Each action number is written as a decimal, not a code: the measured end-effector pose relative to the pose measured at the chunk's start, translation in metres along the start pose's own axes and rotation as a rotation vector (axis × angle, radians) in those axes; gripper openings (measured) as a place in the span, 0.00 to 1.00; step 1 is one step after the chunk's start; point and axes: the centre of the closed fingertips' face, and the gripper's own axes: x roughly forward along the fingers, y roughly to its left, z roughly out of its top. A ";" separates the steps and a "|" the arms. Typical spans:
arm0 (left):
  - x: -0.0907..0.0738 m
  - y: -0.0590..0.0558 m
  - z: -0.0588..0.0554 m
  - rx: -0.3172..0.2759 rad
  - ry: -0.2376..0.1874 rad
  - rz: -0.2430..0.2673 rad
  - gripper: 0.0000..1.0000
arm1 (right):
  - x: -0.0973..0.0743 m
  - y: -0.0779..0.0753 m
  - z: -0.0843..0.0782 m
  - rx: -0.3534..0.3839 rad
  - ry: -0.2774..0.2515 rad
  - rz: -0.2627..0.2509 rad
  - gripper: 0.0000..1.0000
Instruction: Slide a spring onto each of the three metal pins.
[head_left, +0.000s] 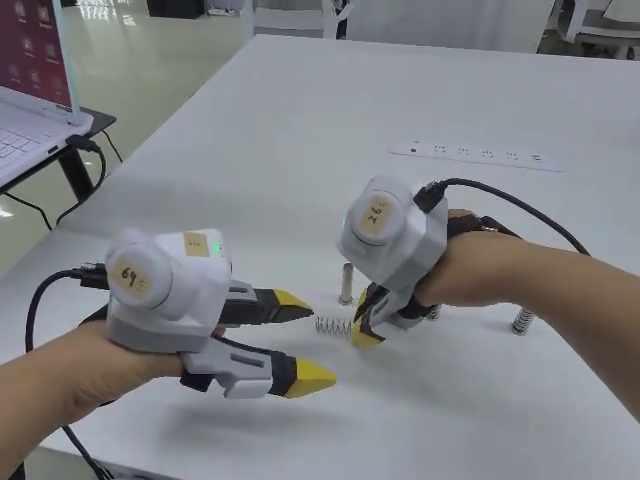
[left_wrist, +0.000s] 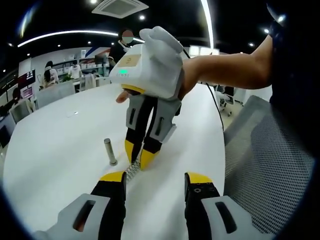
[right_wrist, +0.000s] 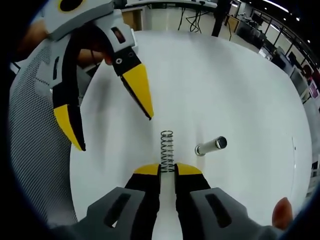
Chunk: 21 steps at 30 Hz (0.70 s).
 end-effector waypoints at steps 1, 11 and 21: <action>0.000 0.000 0.000 0.000 0.001 0.000 0.41 | -0.002 0.001 -0.001 -0.002 0.001 -0.002 0.08; 0.001 -0.001 0.002 0.015 0.007 -0.004 0.41 | -0.022 0.007 -0.004 -0.019 0.001 -0.014 0.08; 0.002 -0.002 0.006 0.044 0.023 -0.014 0.40 | -0.037 0.018 -0.008 -0.030 -0.003 -0.010 0.08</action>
